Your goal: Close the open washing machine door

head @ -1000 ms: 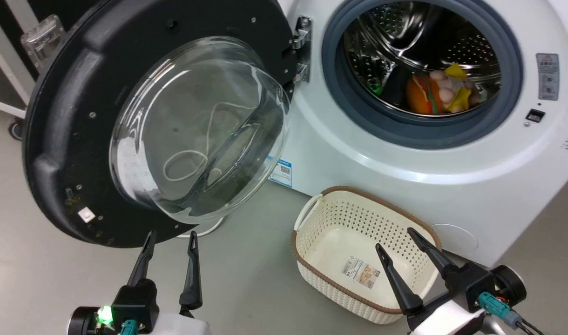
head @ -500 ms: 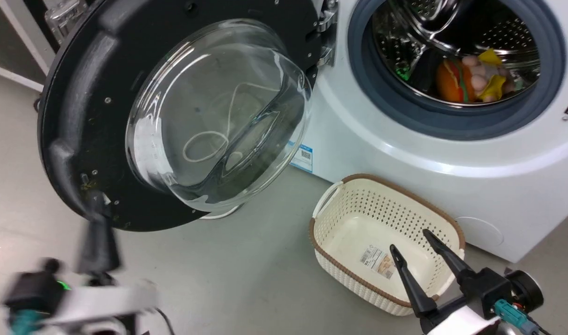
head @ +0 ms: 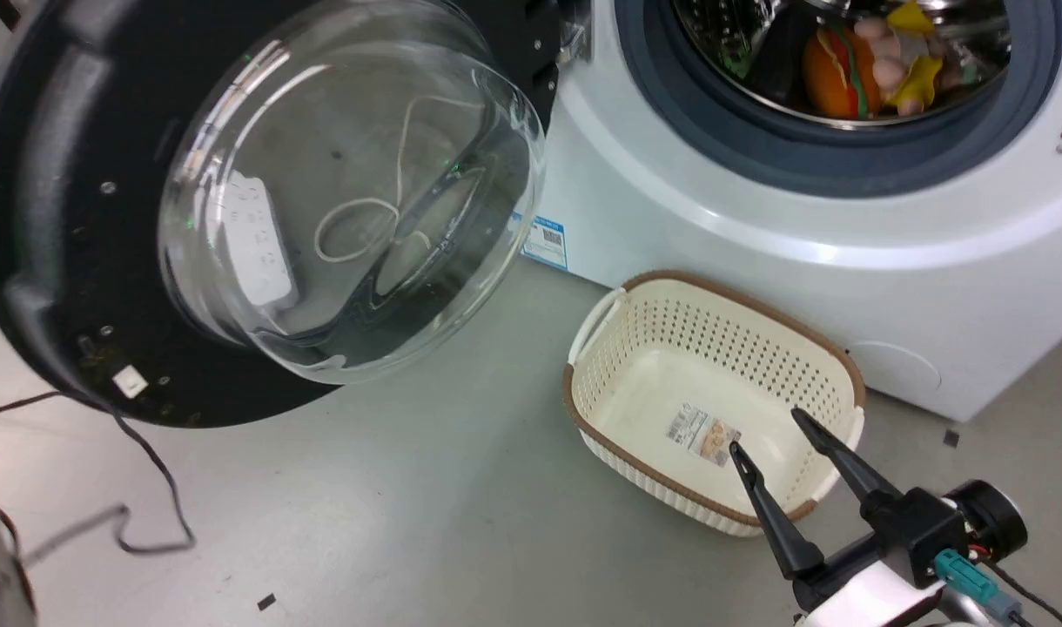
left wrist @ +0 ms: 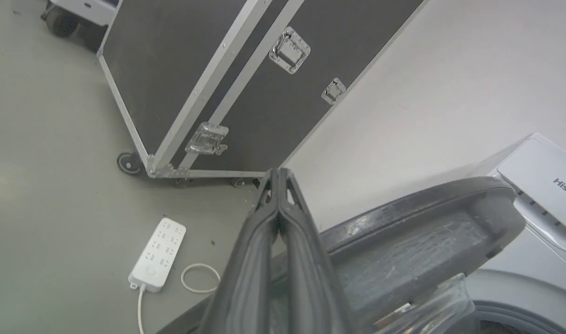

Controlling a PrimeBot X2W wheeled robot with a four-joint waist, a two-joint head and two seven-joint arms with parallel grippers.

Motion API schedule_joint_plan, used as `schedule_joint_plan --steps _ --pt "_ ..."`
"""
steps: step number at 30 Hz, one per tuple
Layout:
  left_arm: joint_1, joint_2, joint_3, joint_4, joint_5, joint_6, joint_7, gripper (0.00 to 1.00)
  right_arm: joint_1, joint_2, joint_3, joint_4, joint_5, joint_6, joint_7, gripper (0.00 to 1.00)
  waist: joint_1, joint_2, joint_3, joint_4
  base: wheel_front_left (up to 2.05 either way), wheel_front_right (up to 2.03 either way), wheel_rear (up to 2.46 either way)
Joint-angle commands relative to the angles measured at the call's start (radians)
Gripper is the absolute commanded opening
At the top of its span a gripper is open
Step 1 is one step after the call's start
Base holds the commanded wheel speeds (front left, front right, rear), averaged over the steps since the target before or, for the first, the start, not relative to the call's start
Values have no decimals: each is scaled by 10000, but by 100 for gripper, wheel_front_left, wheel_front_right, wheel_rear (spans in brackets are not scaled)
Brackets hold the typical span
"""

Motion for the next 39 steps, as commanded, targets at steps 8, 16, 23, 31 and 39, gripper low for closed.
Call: schedule_joint_plan --steps 8,16,23,31,39 --pt "-1483 987 807 2599 -2510 694 3255 0 -280 -220 218 77 199 8 -152 100 -1 0 327 -376 0 0 0" --pt "-1007 924 486 2541 -4189 285 6563 0 -284 -132 86 268 234 8 -235 100 -1 0 189 -519 0 0 0" --pt "274 317 260 1330 -5409 135 8663 0 -205 225 -86 577 251 8 -338 100 -1 0 -369 -530 0 0 0" --pt "1735 -1085 -380 -497 -6246 248 9896 0 -16 843 -586 872 165 8 -427 100 -1 0 -1176 -722 0 0 0" --pt "3279 -1987 -1341 -2082 -6509 112 9451 0 91 1218 -796 931 -71 8 -447 100 -1 0 -1567 -1535 0 0 0"
